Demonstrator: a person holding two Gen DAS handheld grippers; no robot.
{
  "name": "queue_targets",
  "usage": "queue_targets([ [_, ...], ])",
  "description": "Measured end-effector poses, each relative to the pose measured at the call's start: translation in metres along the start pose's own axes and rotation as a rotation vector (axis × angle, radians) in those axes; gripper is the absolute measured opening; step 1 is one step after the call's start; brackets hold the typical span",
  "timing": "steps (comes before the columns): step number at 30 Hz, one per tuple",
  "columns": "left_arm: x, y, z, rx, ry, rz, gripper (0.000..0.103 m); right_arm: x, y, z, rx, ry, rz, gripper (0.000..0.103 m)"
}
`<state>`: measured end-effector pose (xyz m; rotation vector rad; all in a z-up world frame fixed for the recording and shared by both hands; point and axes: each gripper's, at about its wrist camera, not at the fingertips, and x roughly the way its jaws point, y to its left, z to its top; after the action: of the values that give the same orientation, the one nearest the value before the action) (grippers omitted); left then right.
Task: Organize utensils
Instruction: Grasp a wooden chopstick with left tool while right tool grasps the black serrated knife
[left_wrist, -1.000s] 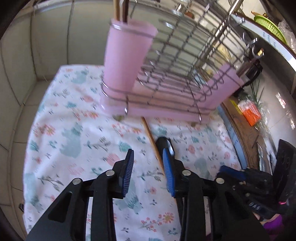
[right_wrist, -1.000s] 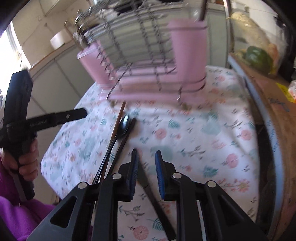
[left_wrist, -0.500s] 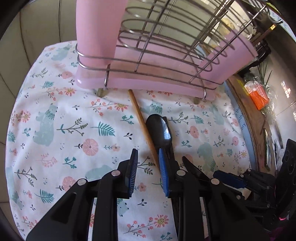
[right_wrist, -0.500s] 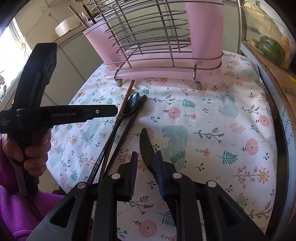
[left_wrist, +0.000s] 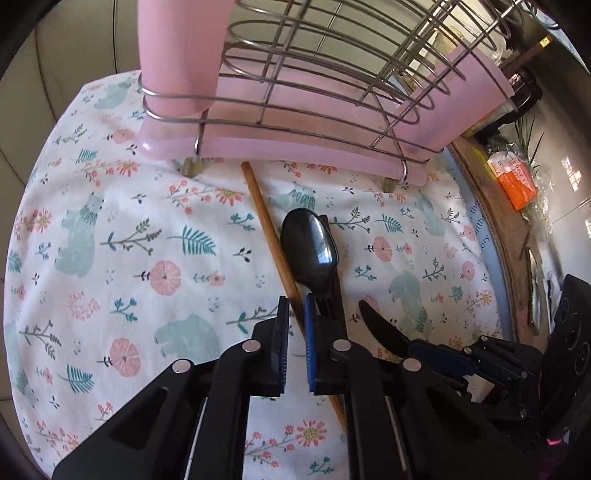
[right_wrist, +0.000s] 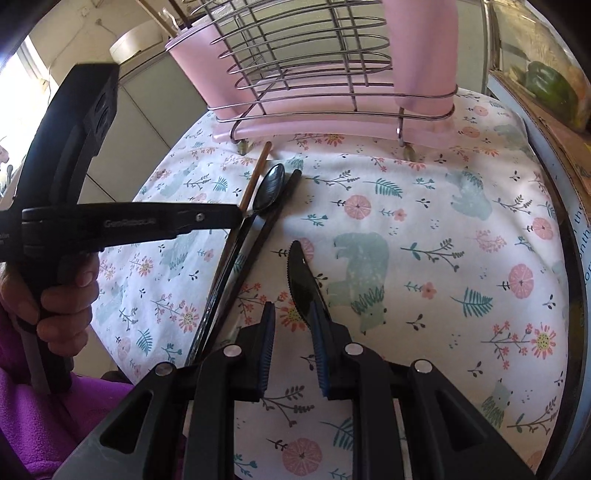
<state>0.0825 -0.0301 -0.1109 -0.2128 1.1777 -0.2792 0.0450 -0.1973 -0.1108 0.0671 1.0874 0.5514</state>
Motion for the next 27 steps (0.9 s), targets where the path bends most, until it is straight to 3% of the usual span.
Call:
queue_targets([
  [10,0.006,-0.02,-0.002,0.086,0.002,0.048,0.008,0.007,0.004,0.004,0.0,0.006,-0.006,0.019],
  [19,0.007,-0.004,0.004,-0.045,0.094,-0.029,0.008,0.004,-0.002,0.007,0.045,0.013,0.014,0.021],
  [24,0.013,-0.009,0.0,-0.031,0.123,-0.008,0.013,0.0,-0.004,0.007,0.026,0.019,-0.025,0.023],
  [27,0.015,-0.014,-0.002,-0.006,0.112,0.016,0.013,-0.004,-0.003,0.009,0.001,0.01,-0.043,0.029],
])
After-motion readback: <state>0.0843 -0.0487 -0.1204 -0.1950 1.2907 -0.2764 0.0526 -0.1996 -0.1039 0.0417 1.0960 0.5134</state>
